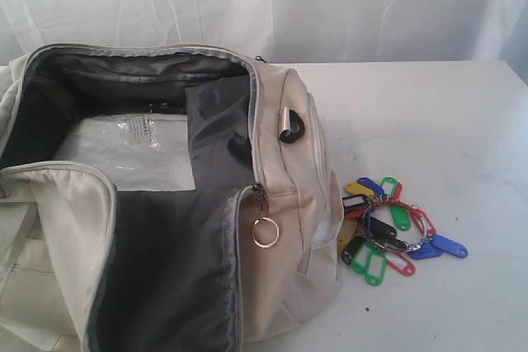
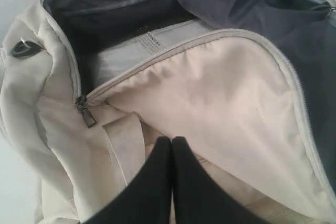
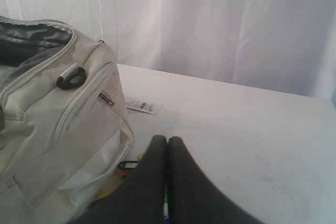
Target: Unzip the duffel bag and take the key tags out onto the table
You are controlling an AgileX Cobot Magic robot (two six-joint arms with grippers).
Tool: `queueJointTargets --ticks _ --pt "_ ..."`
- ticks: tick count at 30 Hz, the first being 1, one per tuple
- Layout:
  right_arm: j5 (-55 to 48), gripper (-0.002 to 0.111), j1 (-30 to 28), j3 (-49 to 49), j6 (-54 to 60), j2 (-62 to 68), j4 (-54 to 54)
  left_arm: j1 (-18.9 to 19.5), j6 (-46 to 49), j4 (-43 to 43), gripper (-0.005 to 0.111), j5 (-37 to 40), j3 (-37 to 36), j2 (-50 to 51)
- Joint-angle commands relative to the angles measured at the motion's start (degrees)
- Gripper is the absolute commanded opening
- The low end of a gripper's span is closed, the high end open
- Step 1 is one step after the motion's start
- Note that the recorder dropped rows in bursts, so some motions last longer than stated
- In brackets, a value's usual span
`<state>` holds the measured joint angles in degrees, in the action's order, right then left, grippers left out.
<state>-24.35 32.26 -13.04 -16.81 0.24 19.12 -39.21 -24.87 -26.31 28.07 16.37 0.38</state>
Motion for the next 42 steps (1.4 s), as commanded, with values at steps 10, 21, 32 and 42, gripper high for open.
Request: queueJointTargets --ticks 10,21,32,42 --pt "0.3 0.000 -0.3 0.1 -0.1 -0.2 -0.3 9.7 3.8 4.3 0.000 -0.2 -0.3 -0.4" --pt "0.2 0.000 -0.3 0.1 -0.1 -0.2 -0.3 30.3 4.2 9.0 0.000 -4.6 -1.3 -0.4" --pt "0.2 0.000 -0.3 0.1 -0.1 -0.2 -0.3 39.1 3.9 9.2 0.000 -31.1 -16.4 -0.4" --pt "0.1 0.000 -0.3 0.1 -0.1 -0.2 -0.3 39.1 2.6 9.3 0.000 -20.7 -16.4 -0.4"
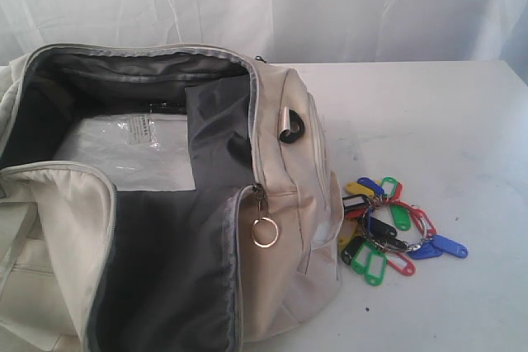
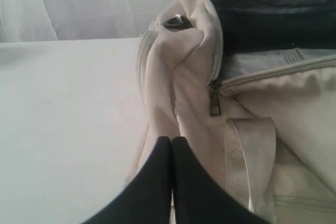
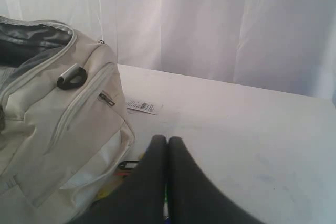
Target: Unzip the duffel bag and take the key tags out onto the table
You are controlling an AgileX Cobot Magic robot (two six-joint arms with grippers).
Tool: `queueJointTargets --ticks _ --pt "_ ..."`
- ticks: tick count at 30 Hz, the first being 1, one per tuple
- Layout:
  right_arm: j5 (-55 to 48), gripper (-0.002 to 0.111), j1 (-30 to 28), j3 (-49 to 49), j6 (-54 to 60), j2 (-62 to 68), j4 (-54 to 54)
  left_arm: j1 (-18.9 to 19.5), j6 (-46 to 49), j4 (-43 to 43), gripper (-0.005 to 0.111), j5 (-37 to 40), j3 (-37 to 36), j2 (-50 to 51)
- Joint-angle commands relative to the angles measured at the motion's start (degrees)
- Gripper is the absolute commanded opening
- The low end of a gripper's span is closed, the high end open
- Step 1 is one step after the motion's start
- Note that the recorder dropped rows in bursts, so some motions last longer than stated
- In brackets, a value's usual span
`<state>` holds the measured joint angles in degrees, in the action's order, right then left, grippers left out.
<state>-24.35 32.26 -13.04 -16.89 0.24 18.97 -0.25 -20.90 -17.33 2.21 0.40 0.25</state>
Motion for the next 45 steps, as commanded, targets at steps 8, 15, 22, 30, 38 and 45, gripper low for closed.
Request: queueJointTargets --ticks 8,15,22,30,38,45 --pt "0.1 0.000 -0.3 0.1 0.0 -0.2 -0.1 0.1 15.0 13.3 0.000 10.3 -0.4 -0.3" --pt "0.1 0.000 -0.3 0.1 0.0 -0.2 -0.1 0.1 30.8 23.3 0.000 9.8 -0.4 -0.3" --pt "0.1 0.000 -0.3 0.1 0.0 -0.2 -0.1 0.1 28.1 22.9 0.000 8.9 -0.4 -0.3" --pt "0.1 0.000 -0.3 0.1 0.0 -0.2 -0.1 0.1 27.3 21.5 0.000 8.9 -0.4 -0.3" --pt "0.1 0.000 -0.3 0.1 0.0 -0.2 -0.1 0.1 27.3 21.5 0.000 8.9 -0.4 -0.3" --pt "0.1 0.000 -0.3 0.1 0.0 -0.2 -0.1 0.1 27.3 21.5 0.000 8.9 -0.4 -0.3"
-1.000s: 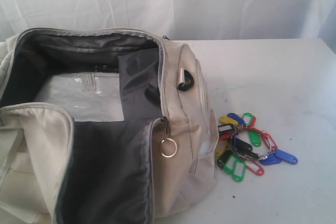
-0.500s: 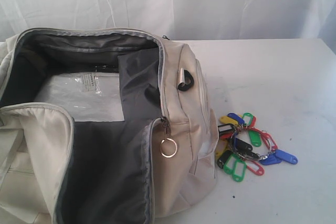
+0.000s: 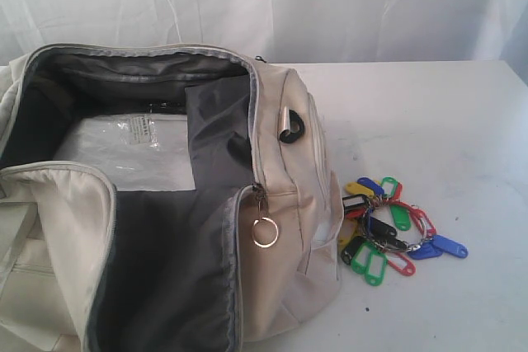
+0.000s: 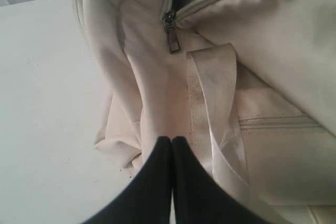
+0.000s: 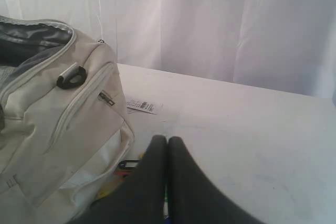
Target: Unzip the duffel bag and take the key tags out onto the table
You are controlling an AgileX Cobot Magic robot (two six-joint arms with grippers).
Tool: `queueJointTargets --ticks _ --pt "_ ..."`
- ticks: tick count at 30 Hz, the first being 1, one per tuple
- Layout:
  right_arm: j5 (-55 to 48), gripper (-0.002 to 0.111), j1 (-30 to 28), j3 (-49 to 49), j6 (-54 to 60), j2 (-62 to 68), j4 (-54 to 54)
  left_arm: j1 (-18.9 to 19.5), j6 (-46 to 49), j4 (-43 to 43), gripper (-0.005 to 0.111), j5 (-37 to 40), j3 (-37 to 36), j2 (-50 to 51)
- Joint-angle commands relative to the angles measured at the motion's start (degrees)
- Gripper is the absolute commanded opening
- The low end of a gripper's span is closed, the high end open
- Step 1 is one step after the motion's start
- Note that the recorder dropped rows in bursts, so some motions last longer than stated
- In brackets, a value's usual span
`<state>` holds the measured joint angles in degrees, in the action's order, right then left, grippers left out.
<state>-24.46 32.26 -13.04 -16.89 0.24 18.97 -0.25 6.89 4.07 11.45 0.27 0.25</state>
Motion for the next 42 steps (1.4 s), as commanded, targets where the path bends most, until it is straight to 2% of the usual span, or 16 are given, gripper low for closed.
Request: queueJointTargets --ticks 1,11,14,21,24,27,29,35,42 --pt "0.2 0.000 -0.3 0.1 0.0 -0.2 -0.1 0.1 -0.5 0.1 0.000 -0.4 -0.3 -0.3" --pt "0.3 0.000 -0.3 0.1 0.0 -0.2 0.1 0.1 -0.5 0.1 0.000 -0.4 -0.3 -0.3" --pt "0.2 0.000 -2.2 0.1 0.1 -0.2 0.1 0.1 -0.5 0.1 0.000 -0.4 -0.3 -0.3" --pt "1.7 0.000 -13.3 0.5 0.0 -0.2 -3.2 0.1 -0.5 0.1 0.000 -0.4 -0.3 -0.3" --pt "2.6 0.000 -19.8 0.5 0.0 -0.2 -4.5 0.1 -0.5 0.1 0.000 -0.4 -0.3 -0.3" --pt "2.3 0.000 -29.6 0.5 -0.9 -0.2 -8.0 0.1 -0.5 0.1 0.000 -0.4 -0.3 -0.3" --pt "2.3 0.000 -32.3 0.5 -0.9 -0.2 -9.0 0.1 -0.5 0.1 0.000 -0.4 -0.3 -0.3" --pt "2.5 0.000 -32.3 0.7 -0.8 -0.2 -9.1 0.1 -0.5 0.1 0.000 -0.4 -0.3 -0.3" --pt "15.7 0.000 -32.3 11.7 -1.4 -0.2 -11.9 0.1 -0.5 0.1 0.000 -0.4 -0.3 -0.3"
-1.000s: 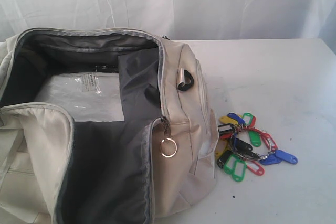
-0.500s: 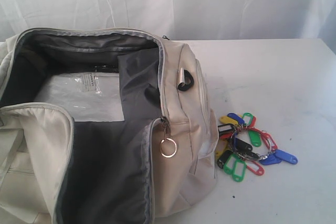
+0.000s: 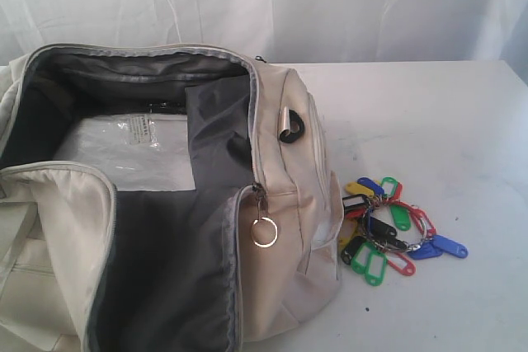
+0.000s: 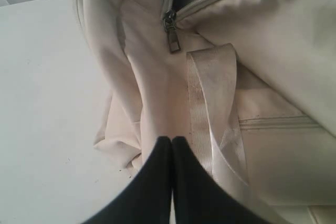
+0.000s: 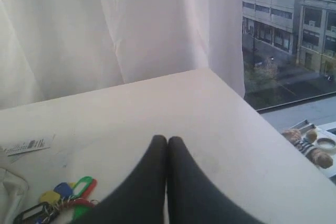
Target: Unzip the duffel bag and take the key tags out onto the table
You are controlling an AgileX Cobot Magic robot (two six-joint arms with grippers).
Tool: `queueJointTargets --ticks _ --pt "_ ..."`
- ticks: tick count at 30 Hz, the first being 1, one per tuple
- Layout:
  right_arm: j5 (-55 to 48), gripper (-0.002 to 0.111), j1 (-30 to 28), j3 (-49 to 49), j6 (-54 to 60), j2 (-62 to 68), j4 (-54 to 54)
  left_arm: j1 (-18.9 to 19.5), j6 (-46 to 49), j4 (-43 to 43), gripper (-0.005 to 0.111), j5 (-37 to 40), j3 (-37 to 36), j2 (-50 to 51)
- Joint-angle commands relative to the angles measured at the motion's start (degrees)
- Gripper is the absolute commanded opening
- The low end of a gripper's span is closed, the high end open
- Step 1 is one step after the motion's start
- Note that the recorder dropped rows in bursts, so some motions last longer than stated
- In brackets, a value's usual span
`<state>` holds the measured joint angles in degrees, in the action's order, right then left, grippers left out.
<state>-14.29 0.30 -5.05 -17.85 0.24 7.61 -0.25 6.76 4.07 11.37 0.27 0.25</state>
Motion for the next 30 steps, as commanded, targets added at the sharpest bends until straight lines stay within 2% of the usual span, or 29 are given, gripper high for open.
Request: queueJointTargets --ticks 1,12,23,30 --pt "6.8 0.000 -0.3 5.0 -0.5 -0.2 -0.5 0.1 -0.3 0.1 0.000 -0.3 -0.3 -0.3" --pt "-4.2 0.000 -0.3 5.0 5.0 -0.2 -2.7 0.1 -0.3 0.1 0.000 -0.3 -0.3 -0.3" --pt "-4.6 0.000 -0.3 5.0 4.5 -0.2 -3.0 0.1 -0.3 0.1 0.000 -0.3 -0.3 -0.3" --pt "-4.9 0.000 -0.3 5.0 8.7 -0.2 -2.9 0.1 -0.3 0.1 0.000 -0.3 -0.3 -0.3"
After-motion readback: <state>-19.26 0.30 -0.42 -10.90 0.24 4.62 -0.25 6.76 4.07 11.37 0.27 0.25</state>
